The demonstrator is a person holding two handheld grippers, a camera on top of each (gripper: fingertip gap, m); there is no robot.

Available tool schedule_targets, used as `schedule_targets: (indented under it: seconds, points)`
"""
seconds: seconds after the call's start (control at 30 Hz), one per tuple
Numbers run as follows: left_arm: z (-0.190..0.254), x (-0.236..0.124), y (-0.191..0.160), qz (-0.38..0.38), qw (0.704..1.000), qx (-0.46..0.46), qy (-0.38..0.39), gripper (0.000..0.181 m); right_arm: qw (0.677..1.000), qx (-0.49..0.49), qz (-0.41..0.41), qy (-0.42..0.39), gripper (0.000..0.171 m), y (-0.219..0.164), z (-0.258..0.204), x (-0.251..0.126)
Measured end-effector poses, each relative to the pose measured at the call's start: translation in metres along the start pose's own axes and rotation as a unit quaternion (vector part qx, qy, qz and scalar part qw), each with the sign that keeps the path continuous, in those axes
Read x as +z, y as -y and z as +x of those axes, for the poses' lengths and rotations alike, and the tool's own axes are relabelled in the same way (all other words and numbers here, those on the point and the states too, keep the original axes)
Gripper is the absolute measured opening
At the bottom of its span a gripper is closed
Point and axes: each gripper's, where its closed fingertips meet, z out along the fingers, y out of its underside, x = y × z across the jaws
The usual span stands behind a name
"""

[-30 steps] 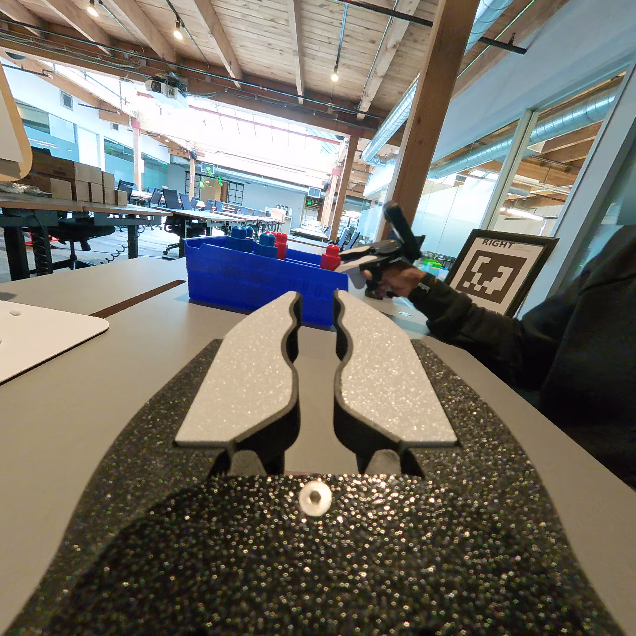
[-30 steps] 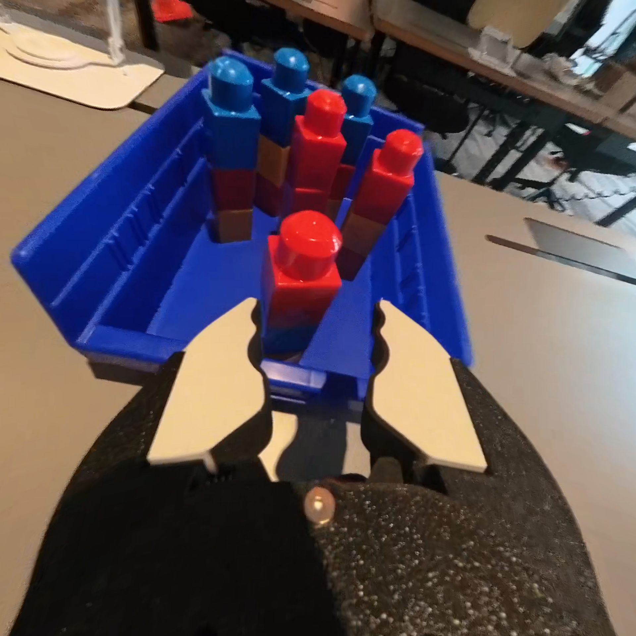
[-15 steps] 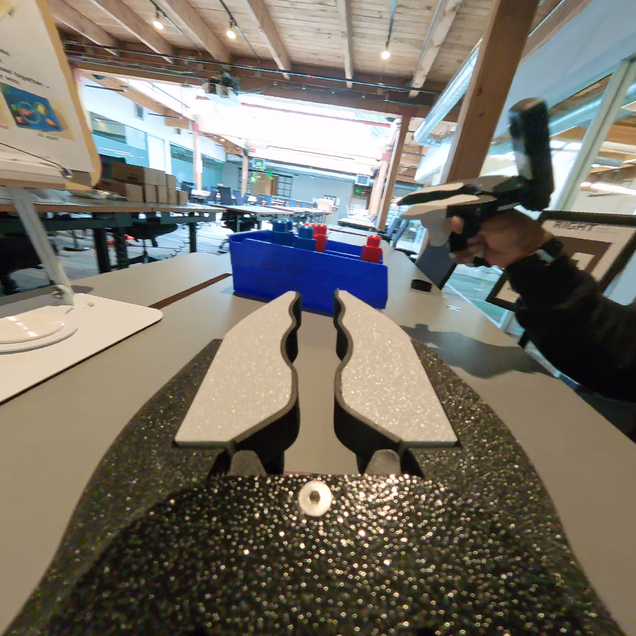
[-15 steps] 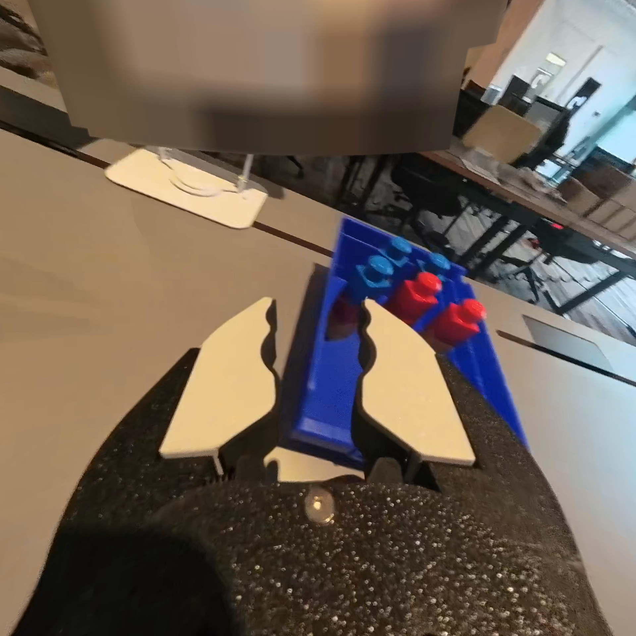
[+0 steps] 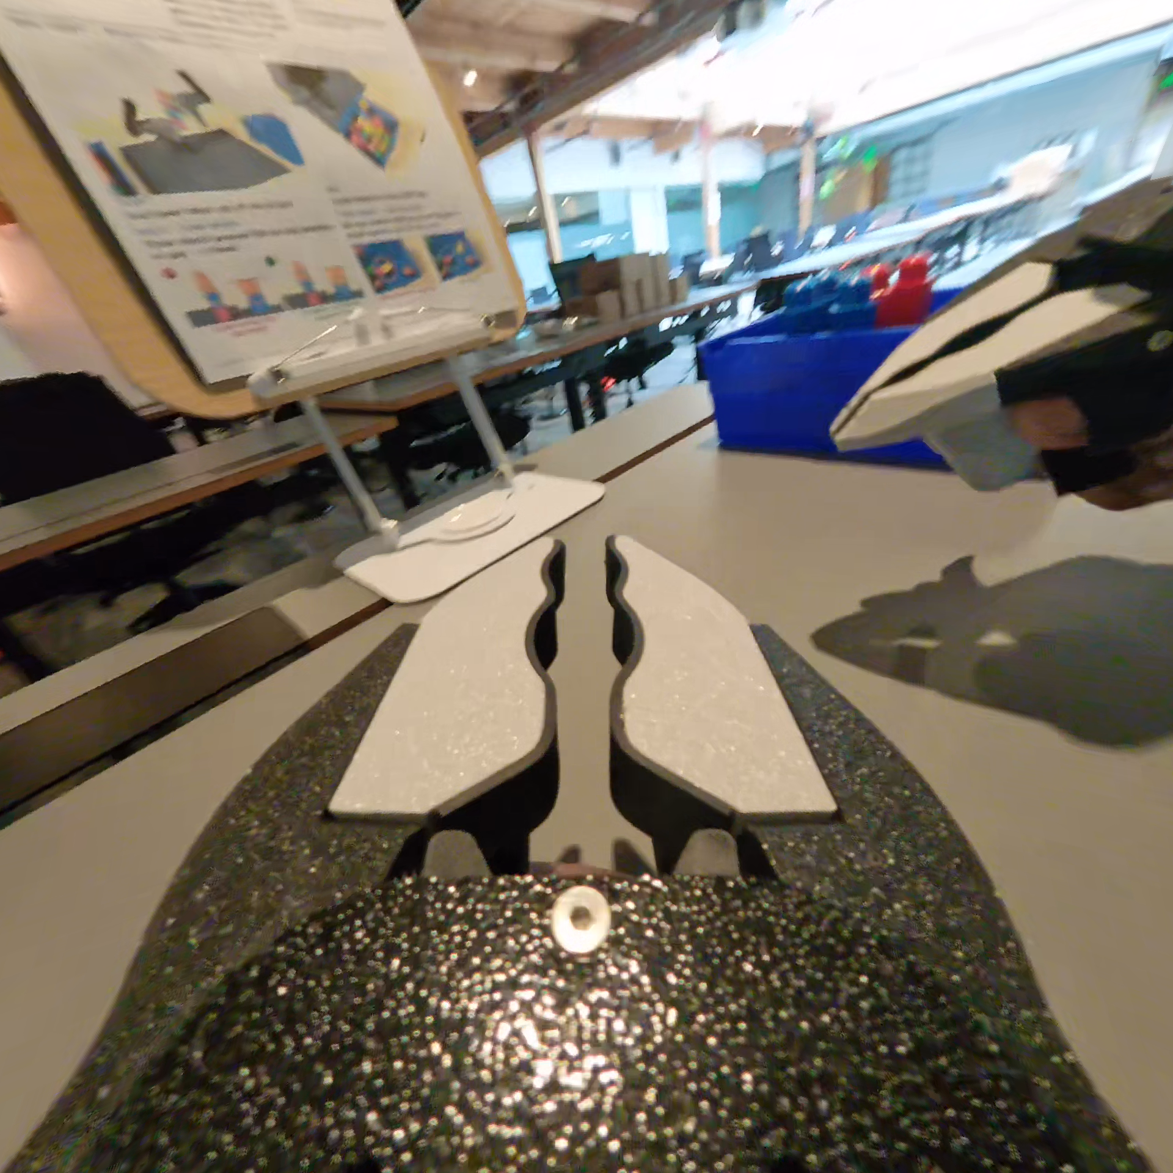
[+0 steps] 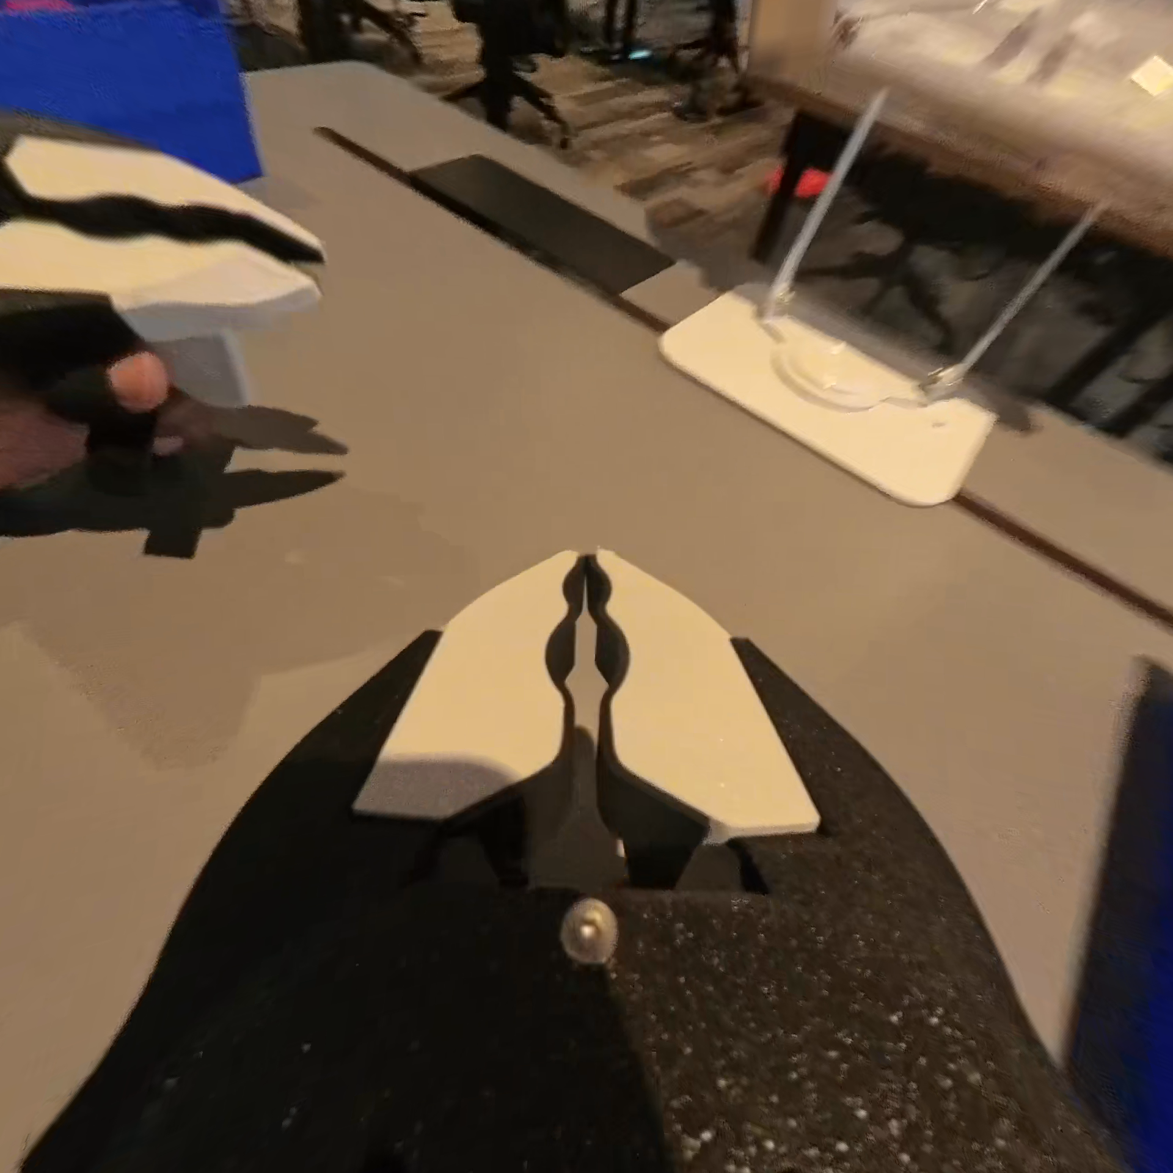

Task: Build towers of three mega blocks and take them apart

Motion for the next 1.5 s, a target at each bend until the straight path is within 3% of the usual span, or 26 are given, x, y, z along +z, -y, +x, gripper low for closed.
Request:
schedule_targets:
  seconds: [0.17, 0.33, 0.47, 0.57, 0.67, 0.73, 0.83, 0.97, 1.17, 1.27, 1.43, 1.5]
  points:
    - [-0.024, -0.049, -0.008, -0.077, 0.992, -0.008, 0.097, 0.016, 0.995, 0.034, -0.029, 0.089, 0.0, -0.041, -0.036, 0.02]
    - [-0.081, -0.148, 0.029, -0.071, 0.963, -0.066, 0.251, 0.031, 0.994, -0.031, -0.038, 0.102, 0.0, -0.048, -0.051, 0.019]
    - [-0.154, -0.246, 0.075, -0.109, 0.921, -0.026, 0.373, 0.038, 0.991, -0.059, -0.052, 0.111, 0.0, -0.052, -0.059, 0.022]
    - [-0.209, -0.285, 0.075, -0.219, 0.894, 0.064, 0.386, 0.042, 0.989, -0.072, -0.057, 0.118, 0.0, -0.054, -0.063, 0.022]
    - [-0.25, -0.288, 0.021, -0.37, 0.876, 0.101, 0.292, 0.05, 0.987, -0.077, -0.064, 0.122, 0.0, -0.056, -0.064, 0.023]
    - [-0.277, -0.288, -0.023, -0.453, 0.846, 0.09, 0.265, 0.051, 0.987, -0.081, -0.067, 0.123, 0.0, -0.058, -0.065, 0.023]
    - [-0.306, -0.28, -0.075, -0.502, 0.82, 0.038, 0.27, 0.056, 0.986, -0.091, -0.07, 0.122, 0.0, -0.059, -0.067, 0.023]
    - [-0.331, -0.267, -0.115, -0.529, 0.793, 0.001, 0.302, 0.058, 0.984, -0.106, -0.074, 0.124, 0.0, -0.061, -0.07, 0.022]
    - [-0.357, -0.272, -0.145, -0.594, 0.732, 0.032, 0.332, 0.048, 0.981, -0.112, -0.076, 0.137, 0.0, -0.063, -0.073, 0.021]
    - [-0.362, -0.283, -0.156, -0.617, 0.705, 0.052, 0.346, 0.03, 0.98, -0.114, -0.074, 0.144, 0.0, -0.063, -0.075, 0.02]
    - [-0.366, -0.286, -0.136, -0.577, 0.721, 0.064, 0.377, 0.007, 0.979, -0.12, -0.072, 0.147, 0.0, -0.063, -0.076, 0.02]
    - [-0.361, -0.277, -0.112, -0.534, 0.752, 0.071, 0.38, 0.002, 0.979, -0.119, -0.072, 0.147, 0.0, -0.062, -0.076, 0.02]
